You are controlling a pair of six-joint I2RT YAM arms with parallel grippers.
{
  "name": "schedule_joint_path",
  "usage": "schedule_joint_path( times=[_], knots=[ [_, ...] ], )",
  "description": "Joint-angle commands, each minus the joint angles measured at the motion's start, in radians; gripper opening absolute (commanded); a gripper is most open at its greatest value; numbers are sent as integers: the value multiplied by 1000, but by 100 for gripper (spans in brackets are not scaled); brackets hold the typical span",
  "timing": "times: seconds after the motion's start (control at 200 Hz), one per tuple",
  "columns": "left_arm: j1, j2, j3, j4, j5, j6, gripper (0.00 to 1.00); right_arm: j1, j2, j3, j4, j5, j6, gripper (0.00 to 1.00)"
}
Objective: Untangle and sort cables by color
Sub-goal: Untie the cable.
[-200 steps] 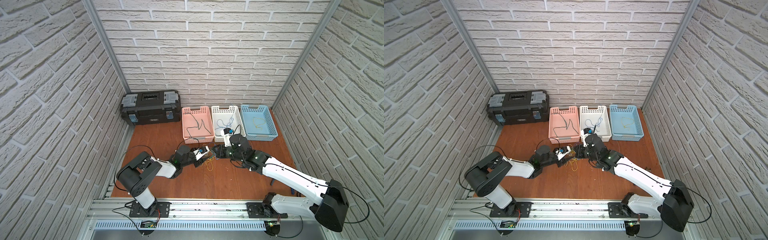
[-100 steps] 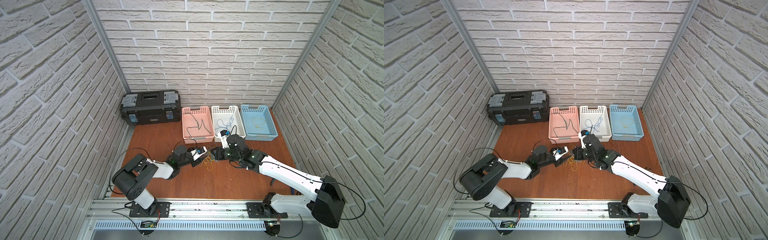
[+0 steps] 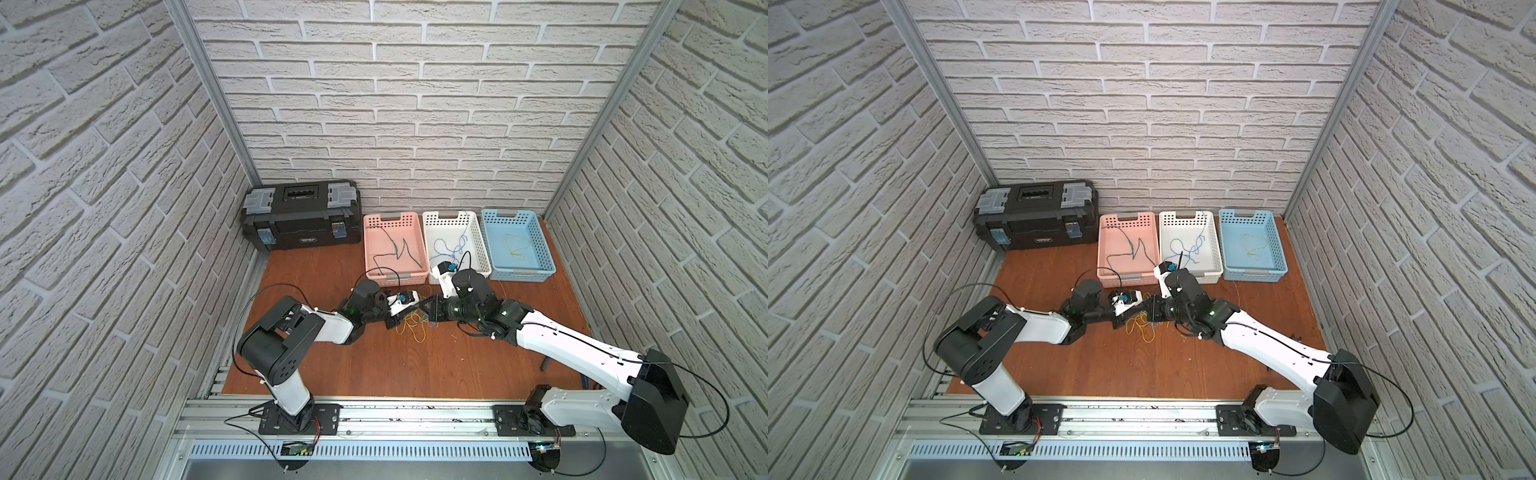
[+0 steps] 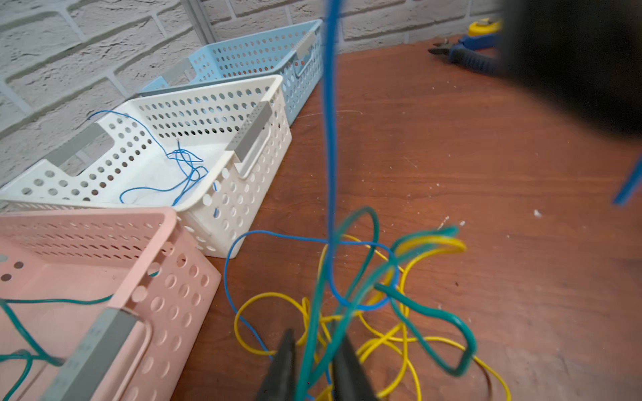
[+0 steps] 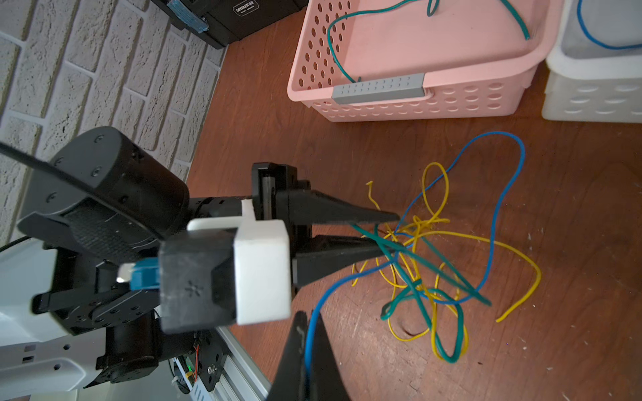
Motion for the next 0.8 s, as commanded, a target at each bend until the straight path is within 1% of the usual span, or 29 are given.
schedule_joint_path(
  times=[0.0, 0.065, 0.135, 0.21, 0.27, 0.355, 0.43, 0.48, 0.53, 0.615, 0.685, 0.735, 0.795],
  knots=[
    [14, 0, -52, 17, 21, -2, 0, -8, -116, 24, 30, 86, 20, 3],
    [13, -5, -114, 63, -20, -29, 0, -20, -209, 45, 5, 232, 32, 3],
    [12, -7, -158, 103, -52, -58, 0, -26, -292, 89, -9, 401, -10, 3],
    [4, -6, -163, 97, -70, -63, 0, -40, -320, 157, -35, 505, -63, 3],
    [2, -1, -159, 93, -80, -65, 0, -56, -320, 207, -51, 549, -94, 3],
    [2, -4, -154, 96, -83, -66, 0, -77, -281, 278, -32, 572, -168, 3],
    [1, -5, -148, 93, -74, -70, 0, -108, -196, 364, -60, 592, -237, 3],
    [0, -7, -148, 97, -68, -78, 0, -139, -132, 407, -58, 578, -274, 3],
    [0, -9, -152, 107, -68, -87, 0, -161, -87, 436, -55, 589, -294, 3],
    [-2, -8, -158, 115, -69, -95, 0, -184, -40, 434, 42, 592, -334, 3],
    [-8, -3, -159, 117, -68, -102, 0, -208, 12, 481, 38, 594, -342, 3],
    [-13, 1, -161, 116, -78, -101, 0, -213, 24, 516, 47, 587, -345, 3],
    [-13, 11, -167, 120, -93, -96, 0, -213, 5, 552, 89, 560, -351, 3]
  ],
)
